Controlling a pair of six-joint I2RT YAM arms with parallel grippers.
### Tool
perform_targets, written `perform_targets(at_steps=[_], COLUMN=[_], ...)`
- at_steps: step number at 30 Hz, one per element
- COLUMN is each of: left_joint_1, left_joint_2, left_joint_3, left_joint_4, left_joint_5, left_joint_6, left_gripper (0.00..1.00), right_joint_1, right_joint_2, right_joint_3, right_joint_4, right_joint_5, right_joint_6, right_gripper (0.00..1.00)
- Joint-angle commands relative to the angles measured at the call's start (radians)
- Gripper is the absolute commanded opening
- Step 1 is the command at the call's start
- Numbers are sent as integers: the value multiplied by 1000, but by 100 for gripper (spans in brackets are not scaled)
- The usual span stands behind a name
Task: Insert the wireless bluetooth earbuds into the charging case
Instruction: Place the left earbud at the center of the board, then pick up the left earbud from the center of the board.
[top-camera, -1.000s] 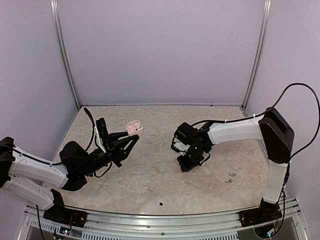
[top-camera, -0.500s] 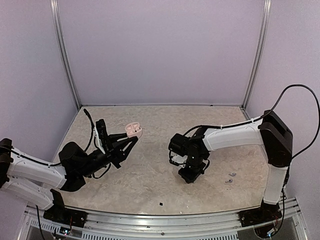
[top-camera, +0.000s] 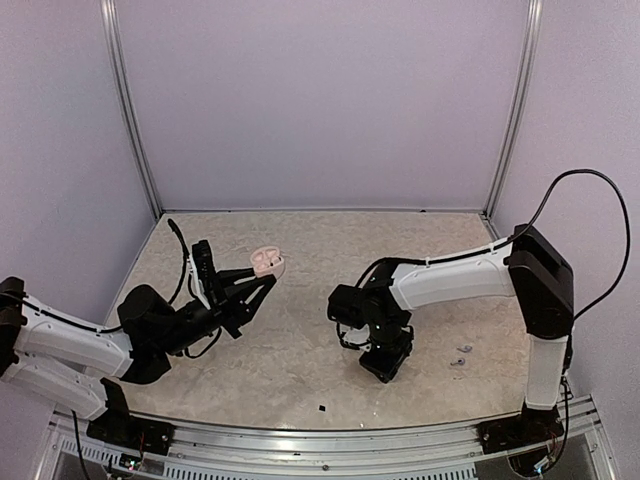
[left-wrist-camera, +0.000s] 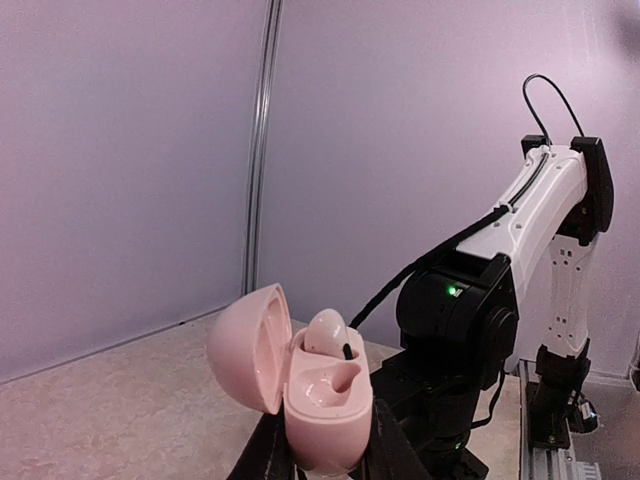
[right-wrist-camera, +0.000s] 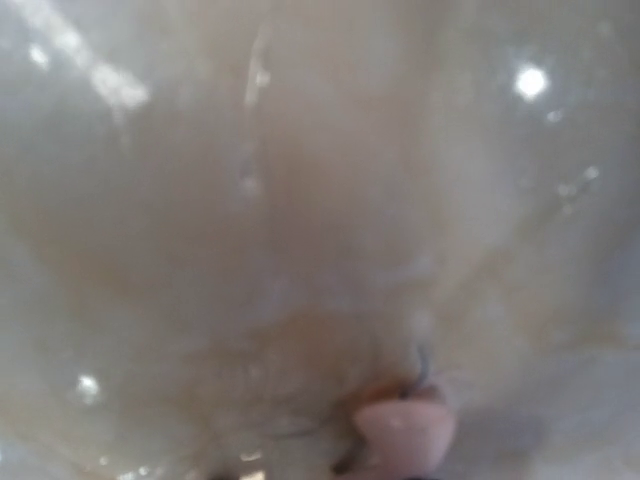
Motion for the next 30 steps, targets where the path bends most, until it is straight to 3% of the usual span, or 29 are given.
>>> perform_targets(at_steps=[1, 26, 30], left_joint_1=[9, 15, 18], left_joint_2=[-21, -50, -45], left_joint_3=[-19, -44, -44], left_joint_4=[32, 45, 49], left_joint_5=[7, 2, 7], left_joint_6=[5, 24, 20], left_gripper=[2, 2, 2], right_joint_1=[4, -66, -65], right_joint_2=[43, 106, 113], right_joint_3=[32, 148, 156], right_joint_4=[-24, -32, -33], right_joint_5=[28, -33, -31], right_joint_6=[-14, -68, -66], right_gripper=[41, 28, 30])
